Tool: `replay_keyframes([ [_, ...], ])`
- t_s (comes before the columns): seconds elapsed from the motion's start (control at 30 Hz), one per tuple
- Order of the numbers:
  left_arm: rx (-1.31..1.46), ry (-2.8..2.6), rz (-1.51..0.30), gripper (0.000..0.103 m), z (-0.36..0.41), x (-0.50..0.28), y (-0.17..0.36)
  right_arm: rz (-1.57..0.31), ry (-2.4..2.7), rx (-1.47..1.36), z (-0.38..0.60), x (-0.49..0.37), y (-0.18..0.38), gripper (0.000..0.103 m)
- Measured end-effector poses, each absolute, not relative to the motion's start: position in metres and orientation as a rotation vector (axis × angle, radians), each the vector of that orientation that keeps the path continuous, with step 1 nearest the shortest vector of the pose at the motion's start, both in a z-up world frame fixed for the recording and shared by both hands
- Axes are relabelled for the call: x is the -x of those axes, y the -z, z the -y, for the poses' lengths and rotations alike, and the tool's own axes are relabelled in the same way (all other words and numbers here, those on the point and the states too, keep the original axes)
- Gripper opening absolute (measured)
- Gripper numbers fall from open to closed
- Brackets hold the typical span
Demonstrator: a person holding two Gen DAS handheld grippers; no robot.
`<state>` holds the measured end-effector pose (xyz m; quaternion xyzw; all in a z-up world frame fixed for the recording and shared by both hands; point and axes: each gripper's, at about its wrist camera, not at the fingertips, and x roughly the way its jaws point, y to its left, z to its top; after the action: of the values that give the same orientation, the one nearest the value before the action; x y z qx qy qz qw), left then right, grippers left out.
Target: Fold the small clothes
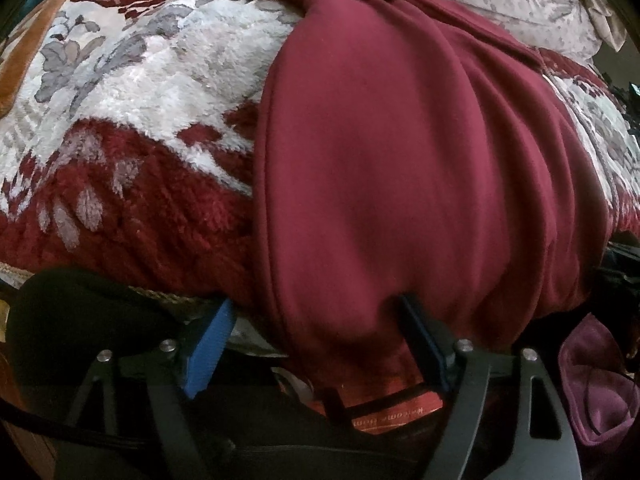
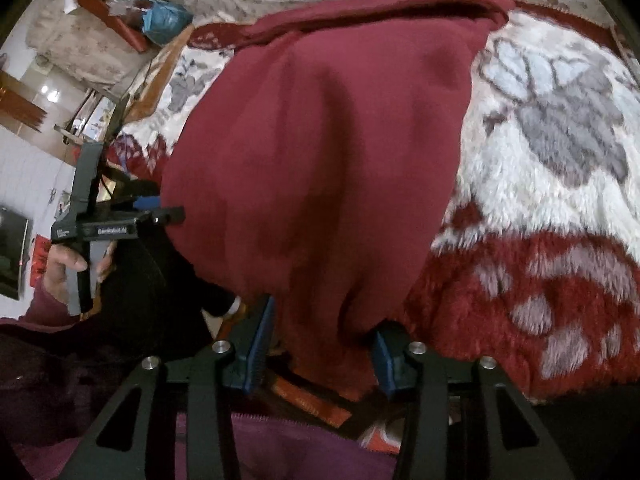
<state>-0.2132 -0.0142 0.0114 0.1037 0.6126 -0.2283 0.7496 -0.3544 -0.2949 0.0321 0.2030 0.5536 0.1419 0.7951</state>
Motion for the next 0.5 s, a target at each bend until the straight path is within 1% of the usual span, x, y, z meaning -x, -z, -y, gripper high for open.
replay_keyframes([
  [0.07,-0.23,0.498,-1.337,0.078,0.015,0.215,-0.01,-1.203,-0.306,-0.475,0.296,0.351,-0.023,0.05],
  [0.13,-0.225,0.496,-1.335,0.068,0.013,0.217,-0.011,-1.204,-0.308,-0.485,0.293,0.348,-0.023,0.05],
  [0.17,-0.216,0.493,-1.336,0.065,0.01,0.216,-0.012,-1.207,-0.313,-0.479,0.292,0.348,-0.024,0.05],
  [0.2,-0.204,0.489,-1.336,0.06,0.007,0.216,-0.013,-1.208,-0.317,-0.474,0.292,0.348,-0.025,0.05],
  [0.23,-0.193,0.489,-1.338,0.052,0.005,0.216,-0.014,-1.209,-0.317,-0.476,0.291,0.348,-0.025,0.05],
  [0.27,-0.177,0.486,-1.339,0.049,0.003,0.216,-0.015,-1.21,-0.316,-0.479,0.291,0.347,-0.025,0.05],
  [0.3,-0.166,0.48,-1.336,0.043,0.001,0.217,-0.017,-1.21,-0.315,-0.482,0.291,0.347,-0.025,0.048],
  [0.33,-0.165,0.478,-1.331,0.033,-0.001,0.217,-0.018,-1.211,-0.317,-0.484,0.291,0.346,-0.026,0.047],
  [0.37,-0.16,0.483,-1.328,0.026,-0.002,0.218,-0.021,-1.207,-0.323,-0.487,0.292,0.346,-0.027,0.042],
  [0.4,-0.143,0.496,-1.329,0.013,-0.004,0.219,-0.024,-1.196,-0.342,-0.505,0.291,0.346,-0.03,0.032],
  [0.43,-0.112,0.519,-1.33,0.007,-0.007,0.219,-0.027,-1.188,-0.36,-0.519,0.297,0.347,-0.031,0.029],
  [0.5,-0.088,0.537,-1.321,0.007,-0.008,0.219,-0.035,-1.167,-0.383,-0.546,0.3,0.346,-0.038,0.021],
])
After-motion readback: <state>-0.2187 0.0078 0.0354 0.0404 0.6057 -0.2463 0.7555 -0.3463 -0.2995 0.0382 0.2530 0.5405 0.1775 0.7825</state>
